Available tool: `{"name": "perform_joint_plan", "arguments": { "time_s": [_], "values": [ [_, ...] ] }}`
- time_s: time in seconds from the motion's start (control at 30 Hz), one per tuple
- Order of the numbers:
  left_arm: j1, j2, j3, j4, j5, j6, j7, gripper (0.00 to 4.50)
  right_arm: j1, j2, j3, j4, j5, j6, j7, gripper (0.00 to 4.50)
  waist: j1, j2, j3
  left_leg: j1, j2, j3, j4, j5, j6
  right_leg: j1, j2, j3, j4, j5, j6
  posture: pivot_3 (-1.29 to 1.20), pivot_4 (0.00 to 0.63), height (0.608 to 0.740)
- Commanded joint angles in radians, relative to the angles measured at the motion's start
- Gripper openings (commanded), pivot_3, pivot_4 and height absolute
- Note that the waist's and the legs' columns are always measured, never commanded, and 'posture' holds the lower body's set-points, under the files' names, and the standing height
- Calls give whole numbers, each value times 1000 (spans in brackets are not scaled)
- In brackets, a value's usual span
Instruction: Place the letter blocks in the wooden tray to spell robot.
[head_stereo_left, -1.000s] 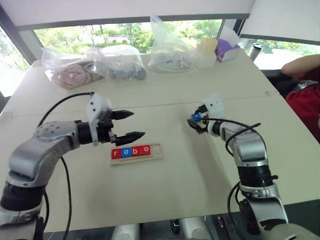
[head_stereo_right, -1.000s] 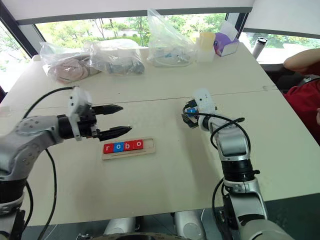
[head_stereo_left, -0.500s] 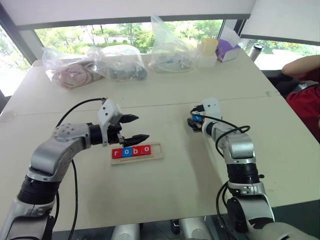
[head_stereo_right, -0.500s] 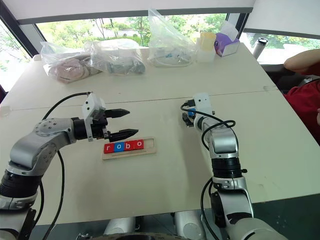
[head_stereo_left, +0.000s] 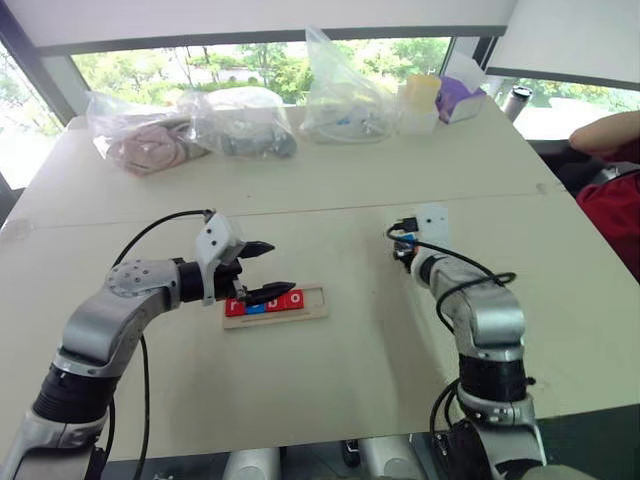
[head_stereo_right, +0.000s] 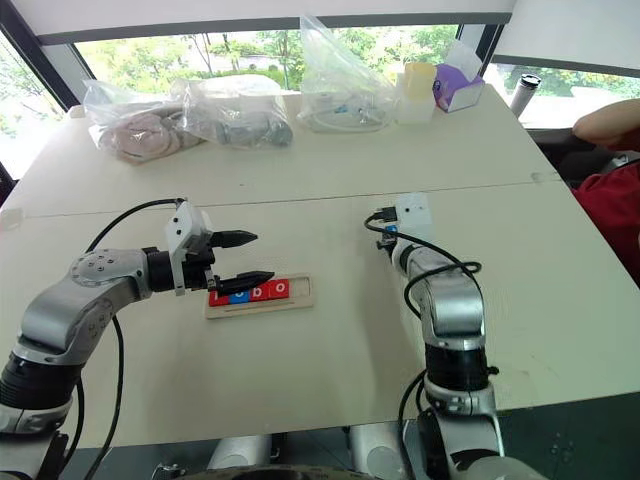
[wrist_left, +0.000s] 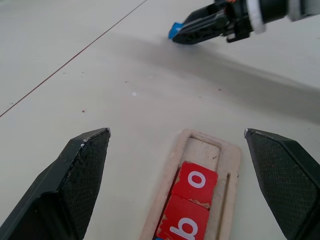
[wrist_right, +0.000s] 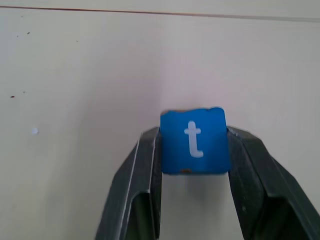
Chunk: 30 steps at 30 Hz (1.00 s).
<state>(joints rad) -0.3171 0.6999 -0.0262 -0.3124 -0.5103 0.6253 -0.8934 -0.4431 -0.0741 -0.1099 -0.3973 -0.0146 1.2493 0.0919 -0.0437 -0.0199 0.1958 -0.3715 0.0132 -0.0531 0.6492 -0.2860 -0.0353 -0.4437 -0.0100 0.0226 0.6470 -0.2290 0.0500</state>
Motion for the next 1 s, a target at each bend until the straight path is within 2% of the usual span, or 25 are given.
{"name": "perform_joint_plan", "arguments": {
  "time_s": [0.03, 0.13, 0.33, 0.4, 0.43, 0.53, 0.57, 0.63, 0.7, 0.77, 0.9, 0.97, 1.0],
  "values": [
    [-16, -1, -3, -17, 2, -15, -12, 4500, 12, 90, -59, -251, 25, 280, -16, 1193, -1, 0, 0, 0, 0, -1, 0, 0, 0, -1, 0, 0, 0, 0, 0, 0, 150, 740],
    [-42, -9, -18, 5, 7, -18, -27, 4500, 15, 161, -86, -324, 5, 364, -45, 1193, 0, 0, 0, 0, 0, -2, 0, 0, 0, 0, 0, -2, 0, 0, 0, 0, 150, 740],
    [-80, -26, -53, 50, 50, -49, -36, 4500, 54, 233, -87, -327, 6, 365, -71, 1193, -1, 0, 0, -1, 0, -1, 0, 0, 0, 0, -1, -3, -1, 0, -1, 0, 150, 740],
    [-84, -31, -52, 58, 51, -53, -44, 4500, 57, 241, -87, -321, 13, 365, -70, 2223, -1, 0, 0, -1, 0, -1, 0, 0, 0, 0, -1, -3, -1, 0, -1, 0, 150, 740],
    [-84, -34, -50, 60, 50, -53, -47, 4500, 59, 242, -89, -315, 13, 365, -70, 2567, -2, 0, 0, -1, 0, -1, 0, 0, 0, 0, -1, -3, -1, 0, -1, 0, 150, 740],
    [-80, -36, -47, 70, 55, -63, -53, 4500, 56, 200, -76, -310, 12, 365, -67, 4138, -2, 0, 0, -1, 0, -2, -1, 0, 0, 0, 0, -3, -1, 0, -1, 0, 150, 740],
    [-79, -35, -45, 73, 56, -66, -54, 4500, 44, 164, -71, -315, 15, 365, -59, 4477, -1, 0, 0, -1, 0, -2, -1, 0, 0, 0, 0, -3, -1, 0, -1, 0, 150, 740],
    [-80, -33, -42, 74, 57, -68, -55, 4500, 15, 62, -49, -322, 31, 365, -26, 4477, -1, 1, 0, -1, 0, -2, -1, 0, 0, 0, -1, -3, -1, 0, -1, 0, 150, 740],
    [-79, -27, -36, 70, 55, -66, -61, 4500, -9, -99, 12, -327, 64, 339, 36, 4477, -1, 1, 0, -1, -1, -1, 0, 0, 0, 0, -2, -3, -2, -1, -1, 0, 150, 740],
    [-75, -6, -27, 52, 40, -49, -82, 4500, -29, -262, 39, -298, 105, 203, 145, 4477, -1, 0, 0, -1, -2, 0, 0, 0, 0, 0, -2, -3, -3, -1, -3, 0, 150, 740],
    [-57, 75, -23, -28, -13, 12, -162, 4500, 16, -501, 1, -169, 266, -166, 534, 4477, -4, 0, 0, -1, -2, -1, -1, 0, 0, 1, 0, -3, -6, -1, 0, 0, 150, 740],
    [-35, 168, -70, -106, 8, 9, -236, 4500, 106, -644, 6, -49, 302, -424, 795, 4477, -2, 0, 0, -2, 0, -1, -2, -1, 2, 1, 1, -4, -8, -1, 1, 0, 150, 740],
    [-33, 195, -81, -136, 7, 13, -257, 4500, 123, -687, 9, 28, 308, -513, 872, 4477, -1, 0, 1, -1, 0, -2, -3, -2, 3, 2, 1, -4, -9, -1, 1, 0, 150, 740]
  ]
}}
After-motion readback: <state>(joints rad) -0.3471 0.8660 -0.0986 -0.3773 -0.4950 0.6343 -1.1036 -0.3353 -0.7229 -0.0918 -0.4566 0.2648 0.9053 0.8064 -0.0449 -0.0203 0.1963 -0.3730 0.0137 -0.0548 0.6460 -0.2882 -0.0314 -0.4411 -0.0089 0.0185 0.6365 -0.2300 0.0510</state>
